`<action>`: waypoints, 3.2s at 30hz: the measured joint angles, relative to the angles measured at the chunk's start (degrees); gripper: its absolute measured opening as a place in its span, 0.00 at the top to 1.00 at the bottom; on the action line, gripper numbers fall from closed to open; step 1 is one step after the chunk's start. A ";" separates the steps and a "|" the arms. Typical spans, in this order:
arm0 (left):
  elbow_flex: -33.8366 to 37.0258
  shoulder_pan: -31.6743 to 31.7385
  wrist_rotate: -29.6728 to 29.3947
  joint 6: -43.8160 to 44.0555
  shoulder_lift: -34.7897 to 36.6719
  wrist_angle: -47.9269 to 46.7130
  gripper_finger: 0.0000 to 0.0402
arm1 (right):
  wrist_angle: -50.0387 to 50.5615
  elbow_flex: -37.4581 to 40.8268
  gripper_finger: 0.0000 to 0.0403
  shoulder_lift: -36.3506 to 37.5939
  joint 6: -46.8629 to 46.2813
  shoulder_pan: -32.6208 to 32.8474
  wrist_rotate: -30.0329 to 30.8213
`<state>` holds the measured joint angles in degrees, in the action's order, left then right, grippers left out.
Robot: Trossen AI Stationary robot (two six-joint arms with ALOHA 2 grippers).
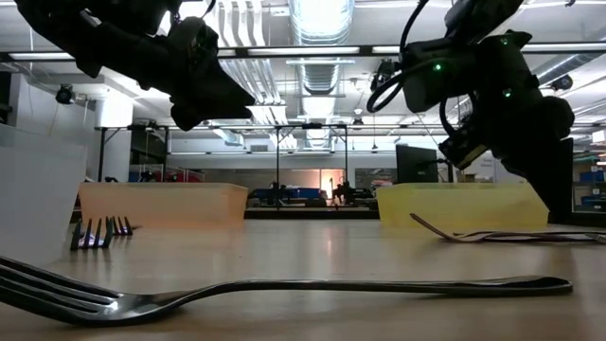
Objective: Sort silverware by color (type)
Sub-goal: Put the black fork into the orange bin
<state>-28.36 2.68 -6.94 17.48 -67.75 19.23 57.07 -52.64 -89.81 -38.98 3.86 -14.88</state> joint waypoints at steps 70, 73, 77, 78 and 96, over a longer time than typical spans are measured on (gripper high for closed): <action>0.00 0.00 -0.02 -0.40 0.00 -0.55 0.66 | -10.27 0.96 0.84 -4.46 12.86 -9.86 1.38; 0.00 0.00 0.00 -0.44 0.00 -0.55 0.66 | -7.11 1.22 0.84 -3.54 11.97 -9.76 0.11; 0.00 0.00 0.00 -0.44 0.00 -0.62 0.66 | -5.22 1.31 0.84 -3.38 10.58 -9.73 -0.38; 0.00 0.00 -0.02 -0.44 0.00 -0.62 0.66 | -4.88 1.31 0.83 -3.38 10.51 -9.72 -0.42; 0.00 0.03 -0.02 -0.69 0.01 -1.03 0.66 | -1.79 3.84 0.75 -3.22 9.01 -7.22 -0.05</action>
<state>-28.36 2.70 -6.96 16.78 -67.74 18.20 55.28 -48.80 -93.03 -29.98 -3.36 -14.93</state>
